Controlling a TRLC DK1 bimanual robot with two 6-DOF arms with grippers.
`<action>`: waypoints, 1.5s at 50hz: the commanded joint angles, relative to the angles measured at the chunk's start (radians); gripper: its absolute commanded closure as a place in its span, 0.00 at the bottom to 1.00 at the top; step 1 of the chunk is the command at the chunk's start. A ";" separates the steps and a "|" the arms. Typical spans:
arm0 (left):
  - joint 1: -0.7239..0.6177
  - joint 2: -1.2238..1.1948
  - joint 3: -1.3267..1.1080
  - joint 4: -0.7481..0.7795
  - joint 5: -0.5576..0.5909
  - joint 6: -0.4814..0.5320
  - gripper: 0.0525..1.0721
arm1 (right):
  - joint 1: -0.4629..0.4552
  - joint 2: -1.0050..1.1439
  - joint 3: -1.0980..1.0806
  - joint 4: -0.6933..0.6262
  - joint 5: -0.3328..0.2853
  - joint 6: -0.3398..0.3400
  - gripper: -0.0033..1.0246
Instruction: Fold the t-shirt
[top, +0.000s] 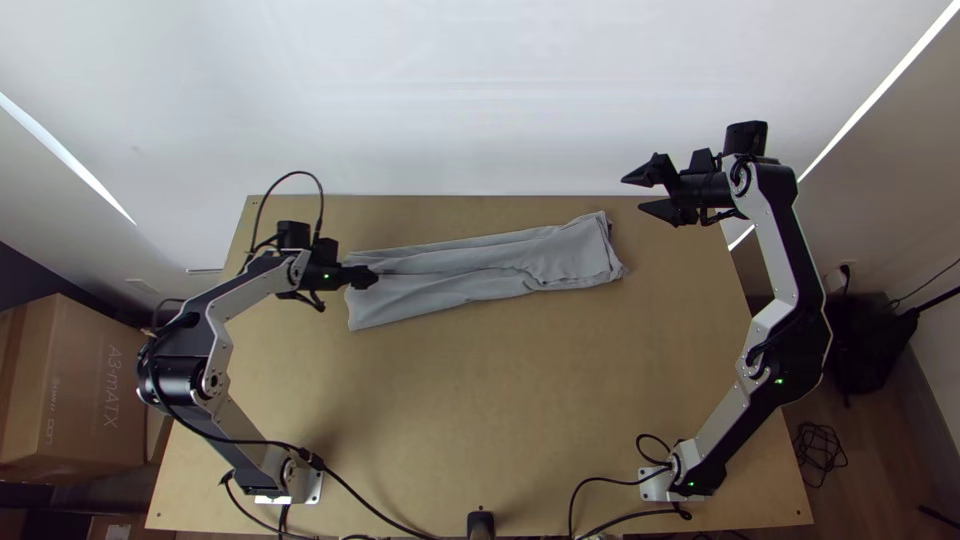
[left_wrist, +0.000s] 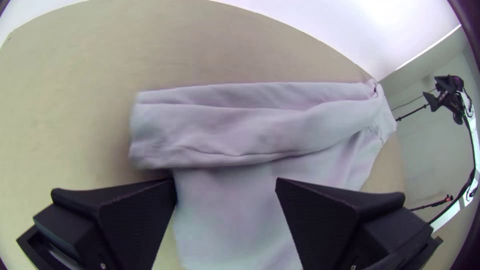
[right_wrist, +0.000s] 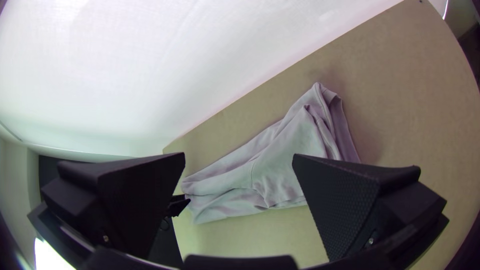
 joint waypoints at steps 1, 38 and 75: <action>-0.072 0.067 0.010 -0.014 -0.003 -0.058 0.07 | 0.004 -0.044 -0.012 0.005 -0.010 0.025 0.04; 0.070 -0.028 -0.042 0.026 -0.060 -0.068 0.97 | 0.014 -0.070 -0.024 0.005 -0.009 0.028 0.04; 0.387 -0.372 0.057 -0.407 0.110 0.132 0.97 | 0.038 -0.090 -0.066 0.009 0.002 0.027 0.04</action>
